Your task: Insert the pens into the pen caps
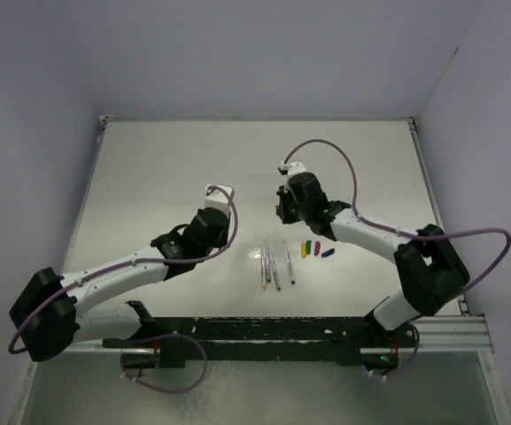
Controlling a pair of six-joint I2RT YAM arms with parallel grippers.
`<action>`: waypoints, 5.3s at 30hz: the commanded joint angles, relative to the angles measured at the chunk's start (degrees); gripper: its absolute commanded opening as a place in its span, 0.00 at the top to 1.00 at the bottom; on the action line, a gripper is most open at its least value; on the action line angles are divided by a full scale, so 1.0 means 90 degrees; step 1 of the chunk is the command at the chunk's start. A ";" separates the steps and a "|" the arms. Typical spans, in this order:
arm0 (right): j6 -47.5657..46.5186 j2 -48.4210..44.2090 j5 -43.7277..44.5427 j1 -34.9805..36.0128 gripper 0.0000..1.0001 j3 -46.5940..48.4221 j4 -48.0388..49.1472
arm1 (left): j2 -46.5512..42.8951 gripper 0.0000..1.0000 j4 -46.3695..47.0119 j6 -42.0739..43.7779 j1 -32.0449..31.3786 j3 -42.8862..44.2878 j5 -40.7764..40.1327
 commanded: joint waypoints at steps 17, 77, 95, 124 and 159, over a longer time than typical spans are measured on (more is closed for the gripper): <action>0.0384 -0.3317 -0.0145 0.0010 1.00 -0.2904 0.6296 | -0.0645 1.00 0.4478 0.1212 0.0031 -0.1016 0.3073; 0.1364 -0.2608 -0.1676 0.0007 1.00 -0.3095 0.8714 | -0.0132 1.00 0.6272 0.0069 0.0032 -0.1006 0.3775; 0.1436 -0.2592 -0.1771 0.0009 1.00 -0.3113 0.8751 | -0.0177 1.00 0.6317 0.0068 0.0036 -0.1045 0.3632; 0.1905 -0.1987 -0.2756 0.0007 1.00 -0.2960 0.8193 | -0.0558 1.00 0.6892 0.0307 0.0041 -0.0741 0.3235; 0.1243 -0.1126 -0.3001 0.0079 1.00 -0.2112 0.5615 | -0.0699 1.00 0.6997 0.1654 0.0135 0.0104 0.2424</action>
